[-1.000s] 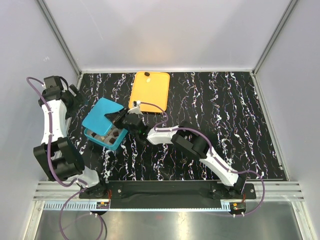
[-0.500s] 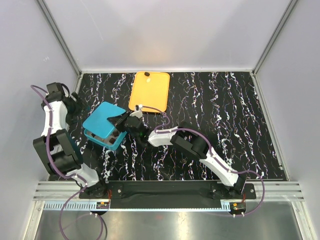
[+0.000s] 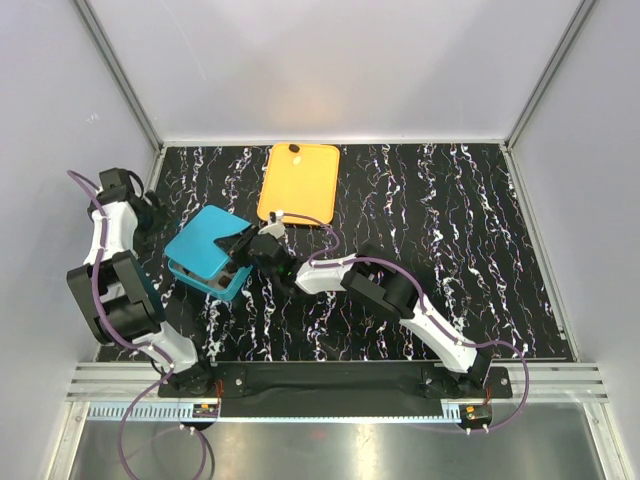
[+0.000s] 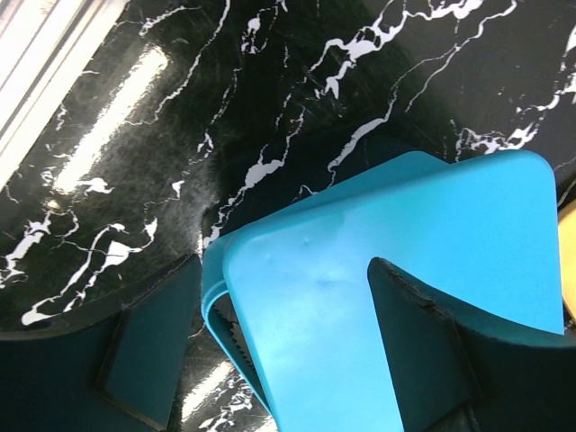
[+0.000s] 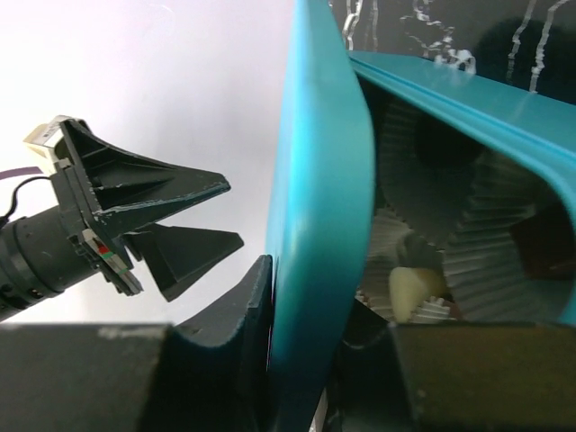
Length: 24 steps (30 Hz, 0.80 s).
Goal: Pack the chocolate
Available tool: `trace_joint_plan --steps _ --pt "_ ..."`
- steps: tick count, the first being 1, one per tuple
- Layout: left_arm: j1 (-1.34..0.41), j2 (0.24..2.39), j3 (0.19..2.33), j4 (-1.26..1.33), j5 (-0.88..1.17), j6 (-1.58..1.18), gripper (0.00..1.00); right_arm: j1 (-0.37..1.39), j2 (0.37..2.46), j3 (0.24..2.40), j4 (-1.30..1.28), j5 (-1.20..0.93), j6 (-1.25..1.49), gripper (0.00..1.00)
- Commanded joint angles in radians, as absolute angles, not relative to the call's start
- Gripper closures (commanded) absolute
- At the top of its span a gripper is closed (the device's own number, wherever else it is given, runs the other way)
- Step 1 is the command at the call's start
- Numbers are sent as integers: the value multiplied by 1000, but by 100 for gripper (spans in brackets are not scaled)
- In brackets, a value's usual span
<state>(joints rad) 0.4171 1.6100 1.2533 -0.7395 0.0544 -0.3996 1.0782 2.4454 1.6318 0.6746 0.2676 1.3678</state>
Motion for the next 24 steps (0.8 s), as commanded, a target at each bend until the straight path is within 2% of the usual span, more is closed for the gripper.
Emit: trace_joint_plan --steps 1,12,18,24 --pt "411 1632 1287 -730 14 -376 20 1089 2381 1635 644 282 1353 73" --pt "367 1635 1324 -756 -74 -328 14 1077 2359 1641 589 236 1299 70" --pt "367 1654 1333 -758 -78 -318 14 1074 2342 1641 494 215 1264 70" --pt "365 1677 1335 -756 -69 -308 15 1074 2349 1608 526 187 1272 69"
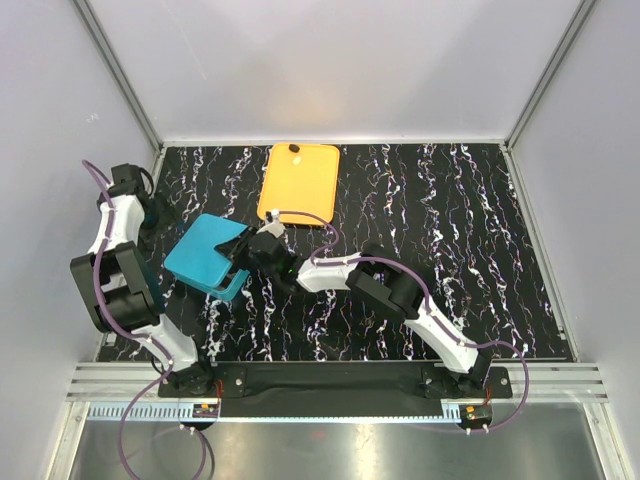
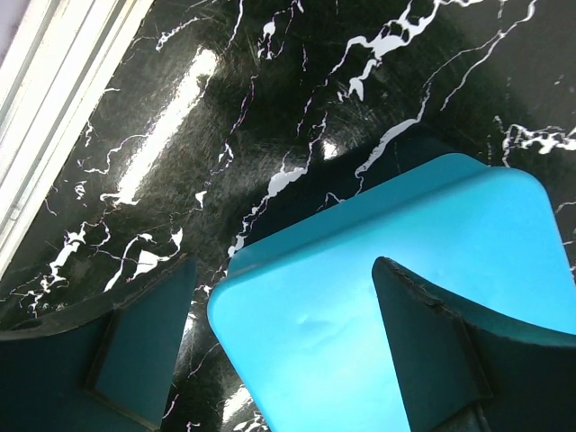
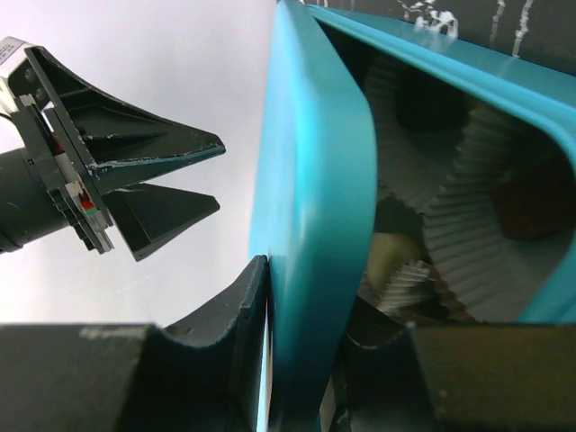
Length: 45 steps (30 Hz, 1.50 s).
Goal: Pack the chocolate
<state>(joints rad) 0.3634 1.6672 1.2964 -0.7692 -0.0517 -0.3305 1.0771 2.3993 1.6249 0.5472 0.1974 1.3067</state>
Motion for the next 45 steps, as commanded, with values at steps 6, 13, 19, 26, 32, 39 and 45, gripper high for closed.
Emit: trace_joint_plan --steps 6,13,19,26,32,39,45 --pt "362 1700 1344 -742 -60 -322 15 1074 2339 1595 532 176 1253 64" --pt "345 1707 1330 -738 -74 -311 16 1074 2303 1585 520 172 1226 61" --pt "345 1707 1328 -739 -74 -311 20 1074 2270 1540 482 183 1249 60" --pt "344 1712 1321 -738 -80 -307 22 1074 2246 1523 462 187 1238 59" --pt "345 1695 1322 -747 -87 -305 22 1075 2255 1522 457 167 1255 54" --pt "344 1646 1344 -755 -91 -308 22 1074 2229 1494 434 199 1255 53" --pt "345 1637 1368 -772 -98 -316 22 1074 2195 1493 377 218 1238 53"
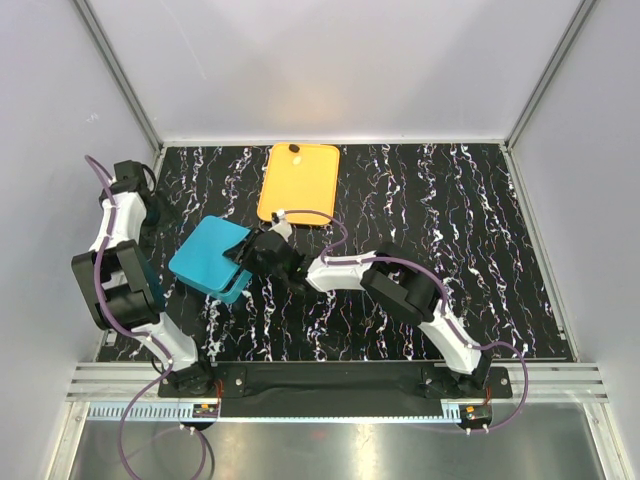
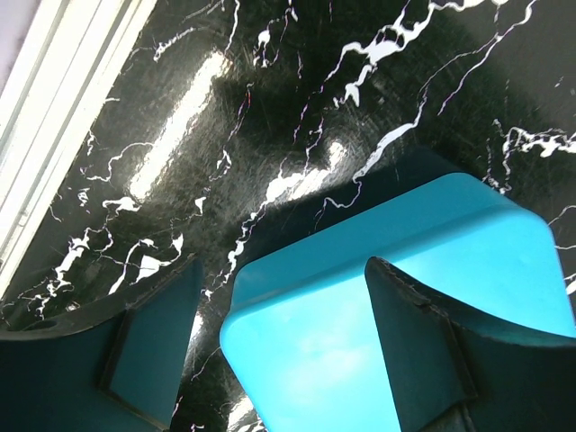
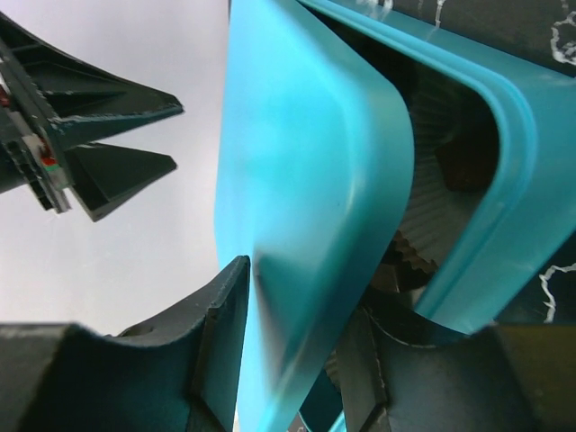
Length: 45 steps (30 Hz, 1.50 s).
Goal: Pack the chocolate
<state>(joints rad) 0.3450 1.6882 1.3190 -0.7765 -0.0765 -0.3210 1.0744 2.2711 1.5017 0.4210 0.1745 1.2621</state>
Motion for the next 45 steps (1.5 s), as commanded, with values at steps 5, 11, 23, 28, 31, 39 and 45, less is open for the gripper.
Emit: trace_joint_plan --steps 5,11,23,28,31,39,45 --pt "342 1631 1376 -773 -94 -319 21 1072 2177 1476 357 218 1244 53" --pt "322 1657 1400 -782 -90 -311 21 1072 2149 1450 357 232 1229 52" --pt "278 1696 1425 -781 -86 -308 21 1072 2076 1401 276 279 1215 53" --pt "278 1727 1451 -776 -75 -296 21 1071 2034 1359 224 296 1238 54" --pt "278 1732 1470 -778 -83 -296 23 1071 2005 1336 203 316 1239 53" --pt "276 1815 1542 -807 -193 -288 48 1071 1983 1333 144 339 1183 54" --pt "278 1841 1516 -769 -197 -304 80 1071 1959 1284 173 339 1103 64"
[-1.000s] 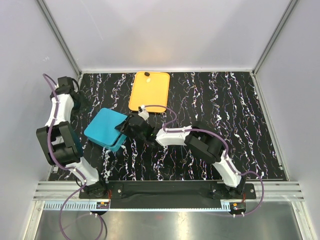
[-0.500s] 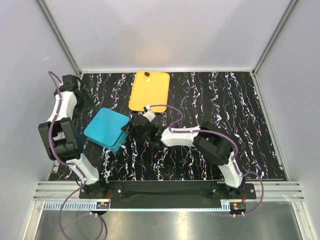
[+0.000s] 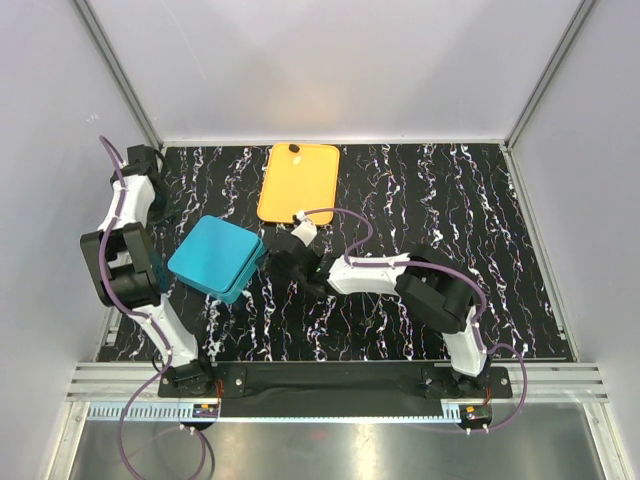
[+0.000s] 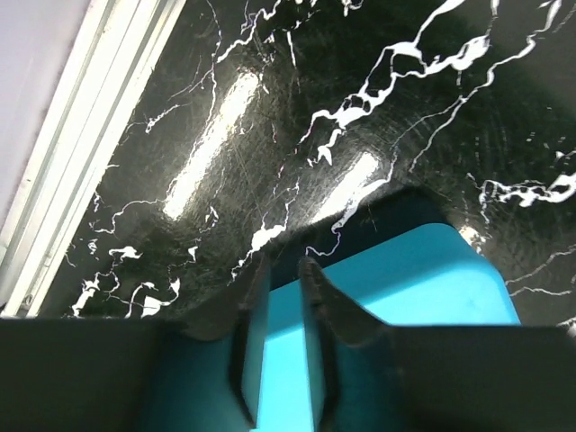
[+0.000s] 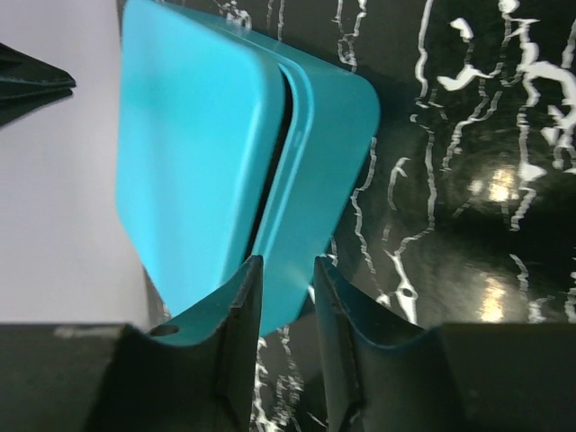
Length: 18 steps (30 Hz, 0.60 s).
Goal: Pack the chocolate
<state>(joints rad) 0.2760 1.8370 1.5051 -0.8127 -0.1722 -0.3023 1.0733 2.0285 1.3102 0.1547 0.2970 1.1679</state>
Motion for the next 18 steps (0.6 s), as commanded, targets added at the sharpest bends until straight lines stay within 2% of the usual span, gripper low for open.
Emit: trace_joint_plan --steps 1,2,5,18 --pt "278 1847 1514 -765 -181 -305 87 1072 1957 1279 196 334 1095 66" --pt "278 1862 1522 -767 -151 -305 88 1071 1957 1278 207 330 1076 72" --pt "276 1893 1549 -785 -130 -304 92 1071 1980 1298 213 305 1054 80" --pt "256 1928 1531 -772 -123 -275 95 1071 2068 1299 293 250 1081 83"
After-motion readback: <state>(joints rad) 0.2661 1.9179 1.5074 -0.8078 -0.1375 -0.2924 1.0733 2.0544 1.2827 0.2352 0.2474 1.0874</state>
